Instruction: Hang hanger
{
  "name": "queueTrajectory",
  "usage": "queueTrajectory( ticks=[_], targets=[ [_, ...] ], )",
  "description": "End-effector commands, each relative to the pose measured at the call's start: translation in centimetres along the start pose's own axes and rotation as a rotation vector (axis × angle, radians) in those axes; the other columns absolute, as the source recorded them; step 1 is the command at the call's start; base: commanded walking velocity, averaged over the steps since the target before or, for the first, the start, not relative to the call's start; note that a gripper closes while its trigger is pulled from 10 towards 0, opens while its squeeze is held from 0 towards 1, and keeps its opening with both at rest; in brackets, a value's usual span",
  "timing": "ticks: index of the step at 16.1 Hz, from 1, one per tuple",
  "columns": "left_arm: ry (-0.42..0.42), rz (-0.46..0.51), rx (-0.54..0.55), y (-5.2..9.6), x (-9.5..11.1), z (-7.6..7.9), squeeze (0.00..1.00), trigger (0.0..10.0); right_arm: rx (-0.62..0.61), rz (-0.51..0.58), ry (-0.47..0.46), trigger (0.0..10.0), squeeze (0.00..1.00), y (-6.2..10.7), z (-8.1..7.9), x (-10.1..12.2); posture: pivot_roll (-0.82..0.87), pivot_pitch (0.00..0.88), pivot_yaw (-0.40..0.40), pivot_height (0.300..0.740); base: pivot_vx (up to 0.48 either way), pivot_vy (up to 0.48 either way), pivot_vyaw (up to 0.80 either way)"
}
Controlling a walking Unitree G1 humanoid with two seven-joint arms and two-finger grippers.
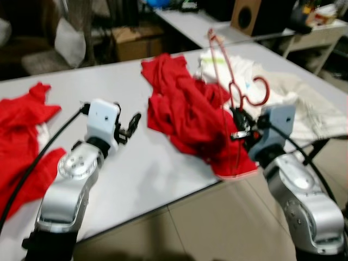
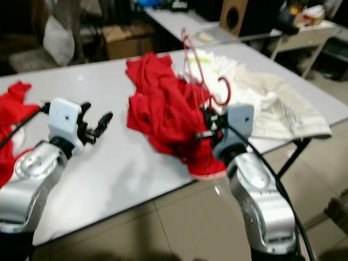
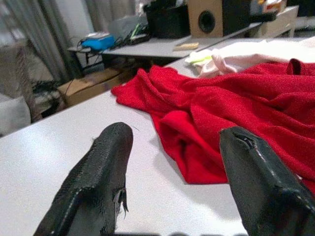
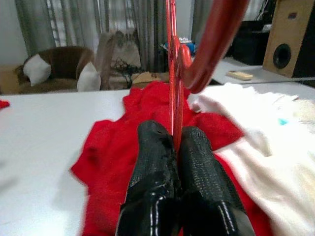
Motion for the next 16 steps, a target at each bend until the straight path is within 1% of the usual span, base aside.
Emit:
queueTrajectory(
  ticks=[1, 14, 15, 16],
  targets=[
    [-0.019, -0.006, 0.015, 0.1, 0.0, -0.5, 0.0, 10.0, 0.033, 0.006, 0.004, 10.0, 0.0, -0.2, -0.7, 0.3, -0.09, 0.0, -0.013, 0.74, 0.0, 0.341, 0.0],
    [-0.023, -0.019, 0.014, 0.3, -0.5, -0.7, 0.0, 10.0, 0.042, -0.03, 0.017, 10.0, 0.0, -0.1, -0.8, -0.7, -0.09, 0.0, -0.012, 0.74, 0.0, 0.34, 0.0],
    [-0.043, -0.013, -0.003, 0.3, -0.4, -0.5, 0.0, 10.0, 0.04, -0.031, 0.016, 10.0, 0.0, 0.0, -0.8, -0.8, -0.09, 0.0, -0.011, 0.74, 0.0, 0.0, 0.0],
    [-0.061, -0.019, -0.01, 0.3, -0.4, -0.4, 0.0, 10.0, 0.038, -0.032, 0.016, 10.0, 0.0, 0.0, -0.7, -0.8, -0.09, 0.0, -0.009, 0.74, 0.0, -0.48, 0.0]
  ],
)
Point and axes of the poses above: a point about 5 cm out from each wrist's last joint towards the gripper, its own y axis pointing back from the gripper into the wrist, its own x axis along the axis of the wrist's last joint, z = x × y, the point moved 4 cm from there along -y, pointing out of the wrist towards the gripper, and after that the axes turned 7 degrees about -y, right-handed, at the moved point
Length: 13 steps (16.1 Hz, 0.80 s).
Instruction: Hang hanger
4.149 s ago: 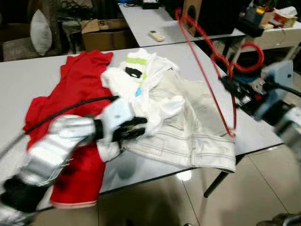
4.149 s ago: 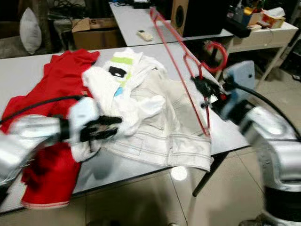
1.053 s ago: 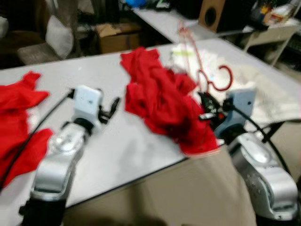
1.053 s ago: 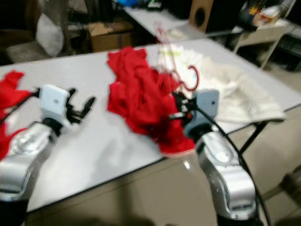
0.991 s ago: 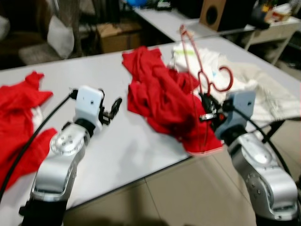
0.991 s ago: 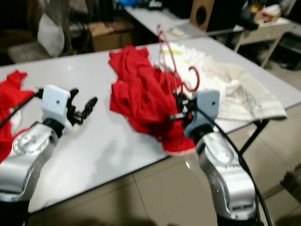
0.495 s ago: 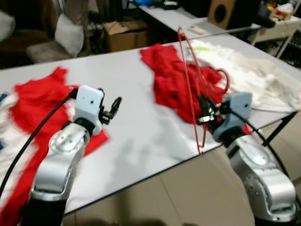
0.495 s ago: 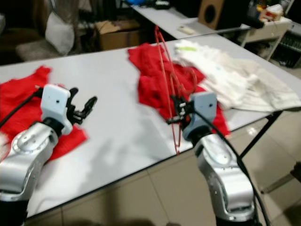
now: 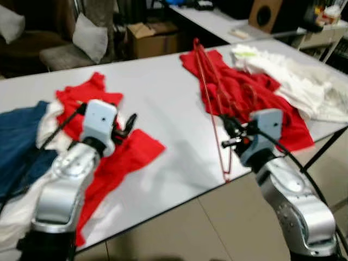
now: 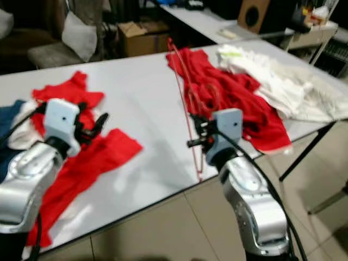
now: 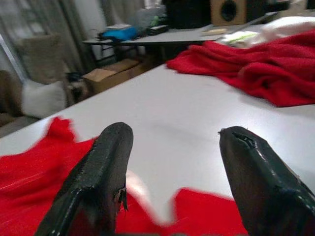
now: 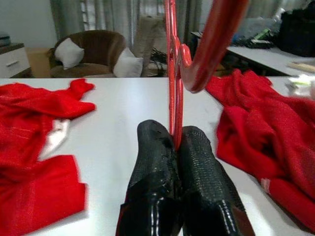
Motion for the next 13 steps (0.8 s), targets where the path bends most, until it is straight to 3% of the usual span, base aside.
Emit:
queueTrajectory(
  ticks=[1, 3, 5, 6, 8, 10, 13],
  targets=[
    [-0.008, 0.002, -0.032, -0.2, 0.1, 0.8, 0.0, 10.0, -0.029, 0.008, 0.014, 10.0, 0.0, 0.3, 0.7, 0.3, -0.09, 0.0, -0.005, 0.74, 0.0, -0.48, 0.0],
    [0.001, -0.001, -0.036, -0.2, 0.0, 0.9, 0.0, 10.0, -0.04, 0.004, 0.013, 10.0, 0.0, 0.4, 0.9, 0.2, -0.1, 0.0, -0.001, 0.74, 0.0, -0.48, 0.0],
    [0.028, -0.026, -0.01, -0.2, -0.5, 0.7, 0.0, 10.0, -0.054, -0.011, 0.014, 10.0, 0.0, 0.8, 1.5, -0.1, -0.09, 0.0, 0.006, 0.74, 0.0, 0.0, 0.0],
    [-0.041, -0.062, -0.018, -0.1, -1.0, 0.6, 0.0, 10.0, -0.052, -0.042, 0.024, 10.0, 0.0, 1.2, 2.0, -0.6, -0.09, 0.0, 0.008, 0.74, 0.0, 0.0, 0.0],
    [-0.051, -0.089, -0.035, 0.3, -1.6, 0.6, 0.0, 10.0, -0.023, -0.088, 0.024, 10.0, 0.0, 1.7, 2.4, -1.2, -0.08, 0.0, 0.013, 0.74, 0.0, 0.0, 0.0],
    [-0.01, -0.138, -0.105, 1.3, -2.1, 0.4, 0.0, 10.0, 0.056, -0.175, 0.053, 10.0, 0.0, 3.0, 2.9, -2.3, -0.08, 0.0, 0.016, 0.74, 0.0, 0.0, 0.0],
    [-0.074, -0.218, -0.132, 2.5, -3.0, -1.0, 0.0, 10.0, 0.078, -0.238, 0.066, 10.0, 0.0, 3.8, 4.0, -3.3, -0.06, 0.0, -0.01, 0.74, 0.0, 0.0, 0.0]
  ],
)
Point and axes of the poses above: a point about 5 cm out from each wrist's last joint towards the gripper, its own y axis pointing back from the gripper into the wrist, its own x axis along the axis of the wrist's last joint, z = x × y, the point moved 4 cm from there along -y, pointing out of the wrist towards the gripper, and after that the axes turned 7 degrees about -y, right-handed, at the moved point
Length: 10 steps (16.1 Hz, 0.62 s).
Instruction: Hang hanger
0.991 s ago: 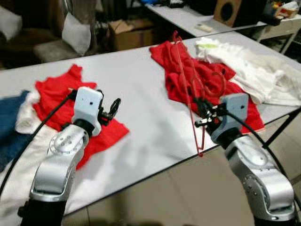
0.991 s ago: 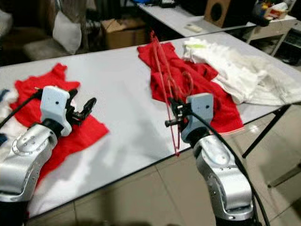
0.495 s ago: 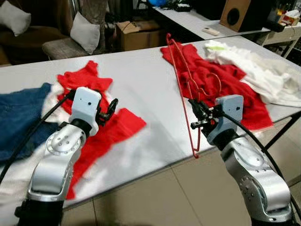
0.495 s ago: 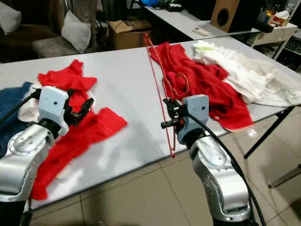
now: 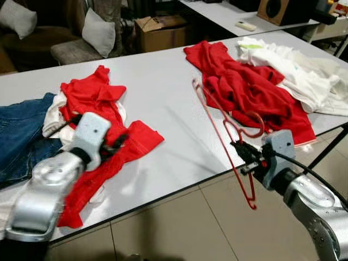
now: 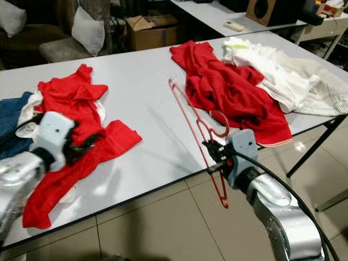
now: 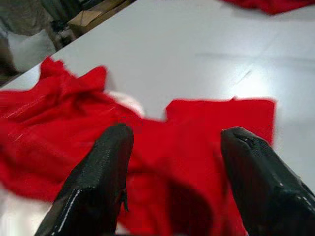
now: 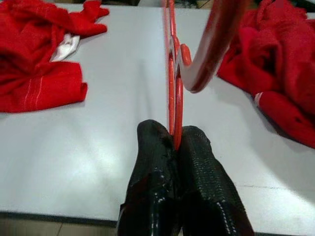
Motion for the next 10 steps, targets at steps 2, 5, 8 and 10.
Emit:
queueTrajectory(
  ticks=[2, 5, 8, 10],
  targets=[
    [0.02, -0.098, -0.017, 0.5, -1.8, -0.2, 0.0, 10.0, 0.023, -0.031, 0.006, 10.0, 0.0, 0.1, 0.1, -0.6, -0.07, 0.0, -0.016, 0.74, 0.0, 0.0, 0.0],
    [0.117, -0.139, -0.055, 0.9, -2.7, 0.2, 0.0, 3.6, 0.003, -0.039, -0.011, 10.0, 0.0, 0.4, 0.6, -1.0, -0.06, 0.0, -0.008, 0.74, 0.0, 0.0, 0.0],
    [0.133, -0.164, -0.062, 1.2, -3.1, -0.5, 0.0, 0.0, -0.003, -0.026, -0.026, 10.0, 0.0, 0.6, 0.4, -1.0, -0.07, 0.0, 0.01, 0.74, 0.0, 0.0, 0.0],
    [0.139, -0.192, -0.055, 1.2, -3.4, -0.7, 0.0, 0.0, 0.006, -0.03, -0.021, 10.0, 0.0, 0.5, 0.0, -1.3, -0.07, 0.0, 0.019, 0.74, 0.0, 0.0, 0.0]
  ],
)
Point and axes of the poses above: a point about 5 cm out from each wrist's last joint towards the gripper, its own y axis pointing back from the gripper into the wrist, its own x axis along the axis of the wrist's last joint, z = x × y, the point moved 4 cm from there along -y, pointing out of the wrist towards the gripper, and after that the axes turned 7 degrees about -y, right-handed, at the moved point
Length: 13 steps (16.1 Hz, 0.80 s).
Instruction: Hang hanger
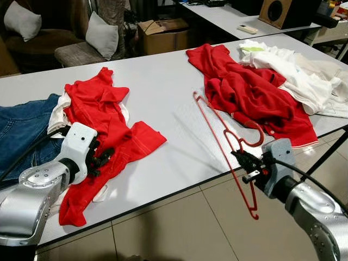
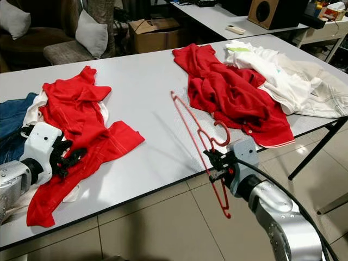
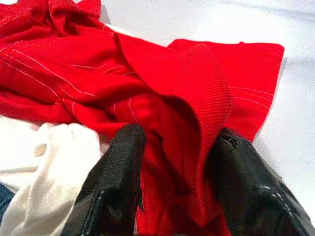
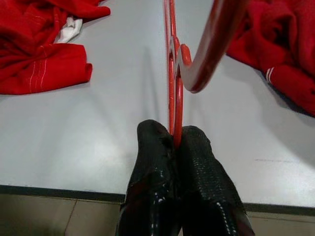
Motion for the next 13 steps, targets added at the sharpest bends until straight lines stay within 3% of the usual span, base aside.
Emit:
queueTrajectory(
  ticks=[1, 6, 10, 13],
  targets=[
    [0.01, -0.026, 0.024, -0.1, -0.4, -0.8, 0.0, 0.0, 0.013, 0.023, 0.011, 10.0, 0.0, -0.1, -0.6, 0.5, -0.07, 0.0, 0.019, 0.74, 0.0, 0.0, 0.0],
    [0.116, 0.018, 0.056, -0.1, 0.0, -1.2, 0.0, 0.0, 0.079, 0.031, 0.012, 10.0, 0.0, -0.2, -1.8, 0.3, -0.05, 0.0, 0.012, 0.74, 0.0, 0.0, 0.0],
    [0.24, 0.137, -0.047, -0.5, 2.5, 0.0, 0.0, 0.0, 0.184, 0.024, 0.015, 10.0, 0.0, 1.4, -2.7, -0.4, -0.06, 0.0, 0.048, 0.74, 0.0, 0.0, 0.0],
    [0.378, 0.322, -0.063, -1.2, 7.1, -1.4, 0.0, 0.0, 0.293, -0.033, 0.017, 10.0, 0.0, 3.0, -4.1, -1.5, -0.09, 0.0, 0.063, 0.74, 0.0, 0.0, 0.0]
  ],
)
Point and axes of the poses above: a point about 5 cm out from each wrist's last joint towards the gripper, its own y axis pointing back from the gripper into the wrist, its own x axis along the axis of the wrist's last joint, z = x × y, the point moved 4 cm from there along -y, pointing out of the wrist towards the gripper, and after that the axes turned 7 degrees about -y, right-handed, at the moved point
